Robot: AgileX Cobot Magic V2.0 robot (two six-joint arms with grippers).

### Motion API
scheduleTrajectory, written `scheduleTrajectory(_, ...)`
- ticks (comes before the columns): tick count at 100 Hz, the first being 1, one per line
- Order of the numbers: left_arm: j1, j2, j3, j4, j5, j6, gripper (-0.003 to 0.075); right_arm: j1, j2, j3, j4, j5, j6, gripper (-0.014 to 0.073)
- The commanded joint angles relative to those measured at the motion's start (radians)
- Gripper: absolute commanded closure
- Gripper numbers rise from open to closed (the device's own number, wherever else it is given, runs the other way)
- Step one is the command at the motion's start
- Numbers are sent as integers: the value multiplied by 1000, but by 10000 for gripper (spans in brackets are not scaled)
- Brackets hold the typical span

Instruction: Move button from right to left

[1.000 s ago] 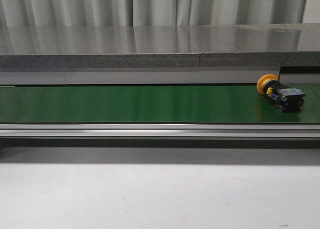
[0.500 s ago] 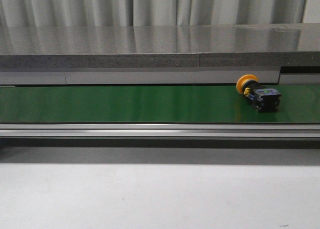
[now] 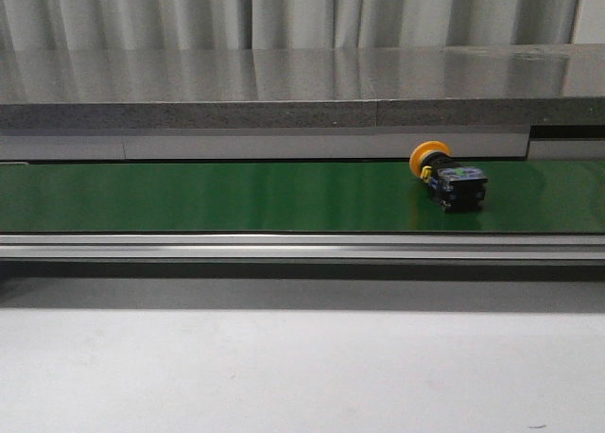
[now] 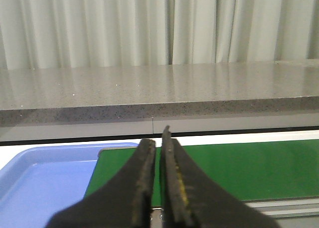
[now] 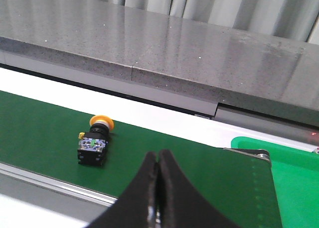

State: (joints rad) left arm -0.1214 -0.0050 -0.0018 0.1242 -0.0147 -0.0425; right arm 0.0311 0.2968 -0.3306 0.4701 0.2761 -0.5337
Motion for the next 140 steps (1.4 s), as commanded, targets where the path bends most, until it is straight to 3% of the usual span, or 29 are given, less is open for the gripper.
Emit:
scheduleTrajectory(1, -4, -37, 40, -7, -75, -10, 715, 2, 6, -28, 17, -78, -8, 653)
scheduleTrajectory(79, -4, -37, 40, -7, -116, -10, 715, 2, 6, -28, 17, -78, -8, 653)
scheduleTrajectory(89, -4, -35, 20, -60, -118, -10, 715, 2, 6, -28, 17, -78, -8, 653)
scheduleTrajectory(113, -4, 26, -87, -149, -18, -10, 715, 2, 6, -28, 17, -78, -8, 653)
scheduleTrajectory(140, -4, 263, -329, -157, 230, -10, 715, 2, 6, -28, 17, -78, -8, 653)
